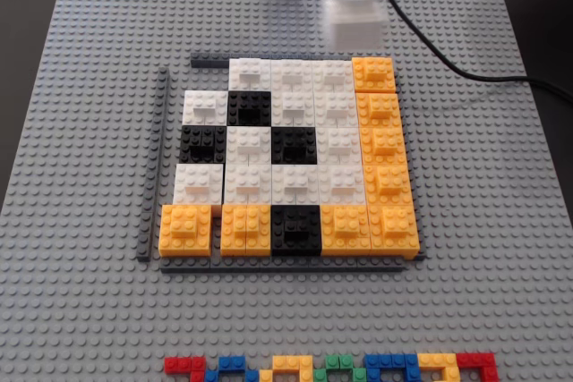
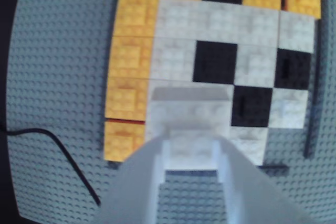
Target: Grab the cube and place it into the grid
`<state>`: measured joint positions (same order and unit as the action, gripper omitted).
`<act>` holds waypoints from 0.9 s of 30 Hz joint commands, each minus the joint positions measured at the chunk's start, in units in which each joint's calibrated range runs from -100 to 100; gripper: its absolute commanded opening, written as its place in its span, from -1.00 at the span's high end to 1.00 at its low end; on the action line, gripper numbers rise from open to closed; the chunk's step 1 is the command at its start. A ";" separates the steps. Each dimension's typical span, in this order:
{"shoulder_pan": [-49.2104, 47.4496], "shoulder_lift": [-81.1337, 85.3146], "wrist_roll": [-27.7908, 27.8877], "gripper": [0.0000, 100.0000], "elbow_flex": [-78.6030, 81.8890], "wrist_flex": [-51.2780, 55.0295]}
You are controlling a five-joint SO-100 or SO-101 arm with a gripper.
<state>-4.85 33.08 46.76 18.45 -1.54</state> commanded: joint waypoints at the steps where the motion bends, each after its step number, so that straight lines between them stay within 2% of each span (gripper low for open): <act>1: 8.35 7.85 3.22 0.93 5.34 0.71; 5: 14.90 10.69 5.47 0.93 10.42 0.02; 14: 23.01 13.44 9.43 0.93 19.12 -0.95; 27: 28.38 13.95 13.28 0.94 32.53 -7.11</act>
<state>22.93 45.63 59.46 50.13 -6.57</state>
